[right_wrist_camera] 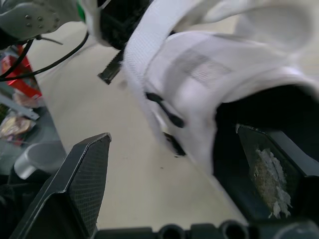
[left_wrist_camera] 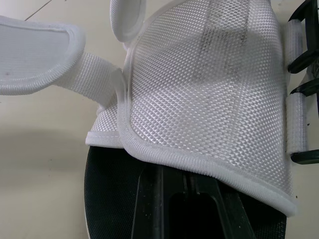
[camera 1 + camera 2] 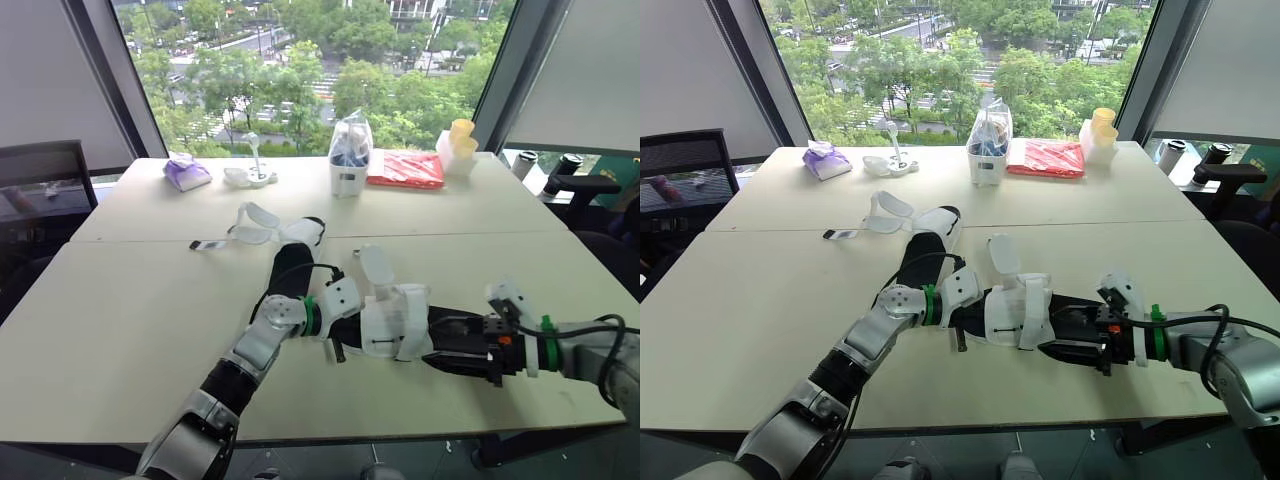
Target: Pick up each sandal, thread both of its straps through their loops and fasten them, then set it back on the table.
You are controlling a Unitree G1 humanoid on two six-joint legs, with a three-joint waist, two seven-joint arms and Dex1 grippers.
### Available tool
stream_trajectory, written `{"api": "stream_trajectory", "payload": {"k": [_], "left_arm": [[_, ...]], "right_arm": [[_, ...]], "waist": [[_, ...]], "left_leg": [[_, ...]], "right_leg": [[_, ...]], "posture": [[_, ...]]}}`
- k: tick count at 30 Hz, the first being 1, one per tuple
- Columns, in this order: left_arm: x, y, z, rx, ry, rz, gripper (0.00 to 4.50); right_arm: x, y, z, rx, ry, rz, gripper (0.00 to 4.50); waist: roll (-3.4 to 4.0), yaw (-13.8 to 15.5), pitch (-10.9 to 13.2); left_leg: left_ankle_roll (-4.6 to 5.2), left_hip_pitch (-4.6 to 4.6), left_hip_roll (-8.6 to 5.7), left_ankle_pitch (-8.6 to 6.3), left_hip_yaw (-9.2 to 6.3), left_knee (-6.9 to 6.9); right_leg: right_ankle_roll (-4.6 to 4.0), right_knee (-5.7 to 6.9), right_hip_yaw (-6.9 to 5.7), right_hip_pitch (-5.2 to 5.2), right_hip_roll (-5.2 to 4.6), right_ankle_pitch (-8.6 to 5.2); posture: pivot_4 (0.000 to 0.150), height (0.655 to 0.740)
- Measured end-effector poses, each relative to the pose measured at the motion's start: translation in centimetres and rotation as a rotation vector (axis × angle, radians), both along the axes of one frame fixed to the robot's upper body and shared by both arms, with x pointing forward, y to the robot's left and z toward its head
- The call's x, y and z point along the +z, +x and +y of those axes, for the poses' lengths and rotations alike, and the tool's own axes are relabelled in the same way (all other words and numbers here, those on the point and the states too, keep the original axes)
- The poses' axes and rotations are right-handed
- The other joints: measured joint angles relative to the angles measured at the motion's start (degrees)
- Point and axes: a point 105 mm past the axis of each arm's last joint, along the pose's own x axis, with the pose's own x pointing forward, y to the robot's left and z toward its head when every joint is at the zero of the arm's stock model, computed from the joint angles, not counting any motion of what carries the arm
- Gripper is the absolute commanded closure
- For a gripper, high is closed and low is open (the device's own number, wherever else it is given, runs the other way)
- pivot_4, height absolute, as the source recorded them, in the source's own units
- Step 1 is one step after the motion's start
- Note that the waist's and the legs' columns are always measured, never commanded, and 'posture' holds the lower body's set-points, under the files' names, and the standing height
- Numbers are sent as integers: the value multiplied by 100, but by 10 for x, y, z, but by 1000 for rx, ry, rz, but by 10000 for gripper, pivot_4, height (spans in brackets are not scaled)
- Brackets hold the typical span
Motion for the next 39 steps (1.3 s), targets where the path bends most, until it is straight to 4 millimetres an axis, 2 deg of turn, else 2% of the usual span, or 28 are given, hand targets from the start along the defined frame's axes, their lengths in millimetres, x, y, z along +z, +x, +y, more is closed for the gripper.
{"api": "stream_trajectory", "payload": {"k": [7,18,23,28,34,37,39], "left_arm": [[0,0,-2,-4,-2,3,45000],[-1,0,-3,-17,-2,4,45000],[-1,-1,-2,-14,-1,8,45000],[-1,-2,-2,-14,-2,7,45000],[0,-2,0,-12,5,9,45000],[0,-3,0,-14,7,11,45000],[-1,-3,0,-17,10,13,45000]], "right_arm": [[12,-7,14,25,33,-19,1357],[6,-8,36,53,119,10,1357],[6,-11,39,60,126,25,1357],[2,-22,44,97,132,56,1357],[-4,-23,46,120,91,0,1357],[-7,-22,47,131,83,-11,9261],[-13,-22,51,140,81,-3,18274]], "waist": [[0,5,0],[0,24,0],[0,14,-1],[0,13,-1],[-1,-1,-8],[-2,0,-11],[-2,2,-11]], "left_leg": [[0,-1,0,0,0,1],[0,-1,0,0,-1,2],[1,-1,0,-1,-2,-3],[1,-1,0,-1,-2,-4],[1,2,0,-1,-2,-3],[1,2,0,-1,-2,-4],[0,1,0,-1,-3,-4]], "right_leg": [[-9,-2,0,1,0,-8],[-9,-2,0,2,0,-7],[-2,-3,0,0,0,-3],[-5,-3,0,1,0,-7],[-6,-3,-1,2,0,-11],[-6,-3,-1,2,0,-11],[-6,-3,-1,1,0,-11]], "posture": [[1500,7400],[1500,7400],[1500,7400],[1500,7400],[1500,7400],[1500,7400],[1500,7400]]}}
